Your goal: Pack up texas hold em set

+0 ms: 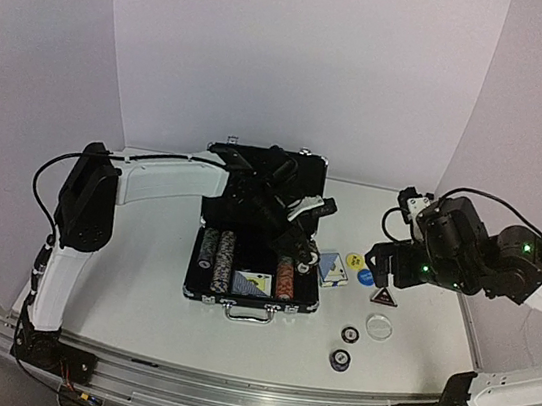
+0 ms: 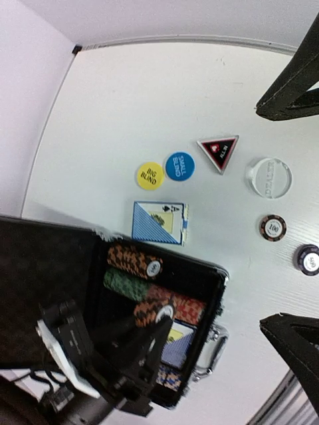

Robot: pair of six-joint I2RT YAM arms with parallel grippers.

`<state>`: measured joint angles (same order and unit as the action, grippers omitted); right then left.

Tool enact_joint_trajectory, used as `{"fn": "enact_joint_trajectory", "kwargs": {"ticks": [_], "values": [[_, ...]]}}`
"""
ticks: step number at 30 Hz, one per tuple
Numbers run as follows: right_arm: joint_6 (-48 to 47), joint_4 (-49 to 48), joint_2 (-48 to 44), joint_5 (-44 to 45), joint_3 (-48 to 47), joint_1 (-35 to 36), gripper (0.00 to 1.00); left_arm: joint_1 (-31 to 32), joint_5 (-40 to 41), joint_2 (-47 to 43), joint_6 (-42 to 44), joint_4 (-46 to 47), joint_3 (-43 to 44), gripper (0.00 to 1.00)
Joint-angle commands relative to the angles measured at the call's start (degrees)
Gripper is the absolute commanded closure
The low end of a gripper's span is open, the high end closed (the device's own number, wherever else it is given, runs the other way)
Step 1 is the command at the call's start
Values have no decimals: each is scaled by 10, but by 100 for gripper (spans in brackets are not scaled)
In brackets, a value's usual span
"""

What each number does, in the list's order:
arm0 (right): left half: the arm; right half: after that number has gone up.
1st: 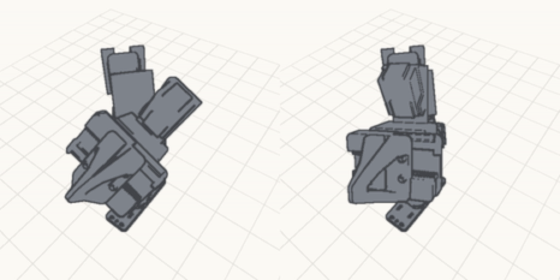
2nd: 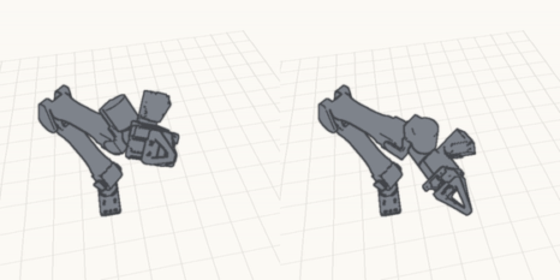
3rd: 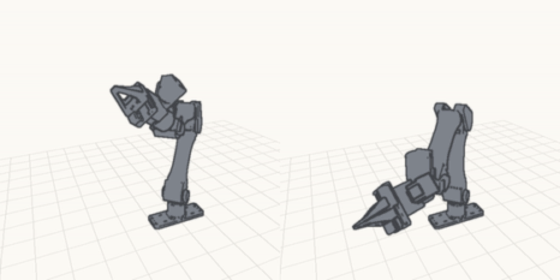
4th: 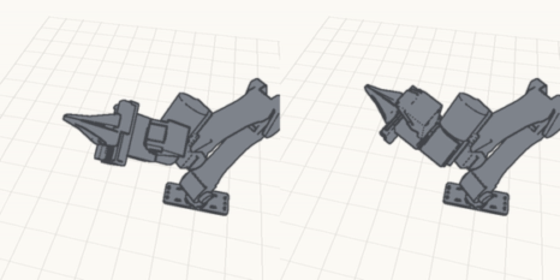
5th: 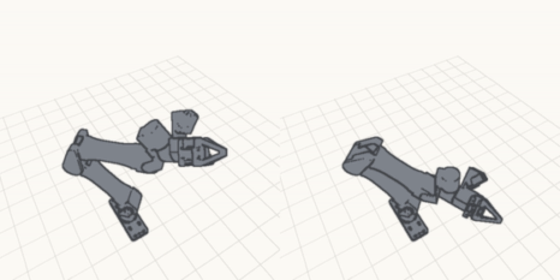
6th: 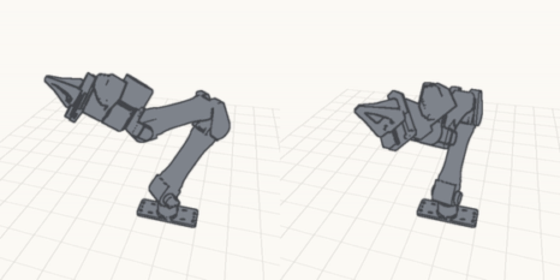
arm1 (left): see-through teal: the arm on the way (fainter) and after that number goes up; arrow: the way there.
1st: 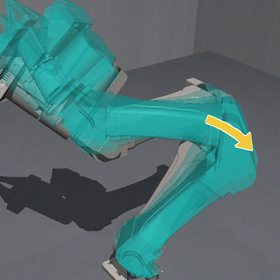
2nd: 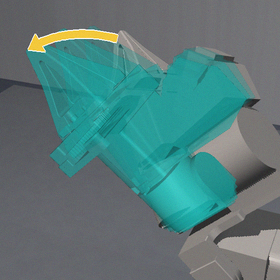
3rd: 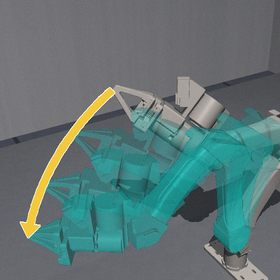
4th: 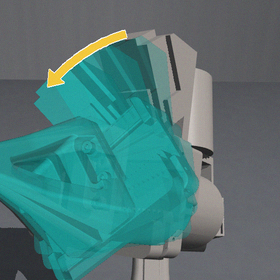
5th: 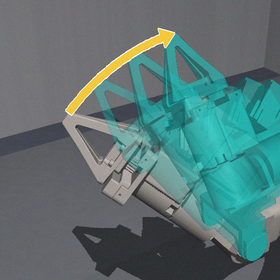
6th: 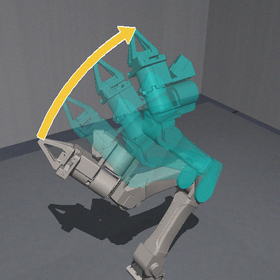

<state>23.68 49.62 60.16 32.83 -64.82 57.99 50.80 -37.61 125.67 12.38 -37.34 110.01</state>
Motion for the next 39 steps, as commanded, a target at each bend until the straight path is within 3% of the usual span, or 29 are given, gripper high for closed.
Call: {"fn": "enact_joint_trajectory", "kwargs": {"ticks": [1,7,39], "values": [[61,2,8,80,7,-46,2,0,28,19,136,-82,78,100],[96,4,21,18,43,-163,2,0,41,52,141,-91,103,100],[85,4,28,6,84,-183,2,10,71,176,158,-104,189,100]]}}
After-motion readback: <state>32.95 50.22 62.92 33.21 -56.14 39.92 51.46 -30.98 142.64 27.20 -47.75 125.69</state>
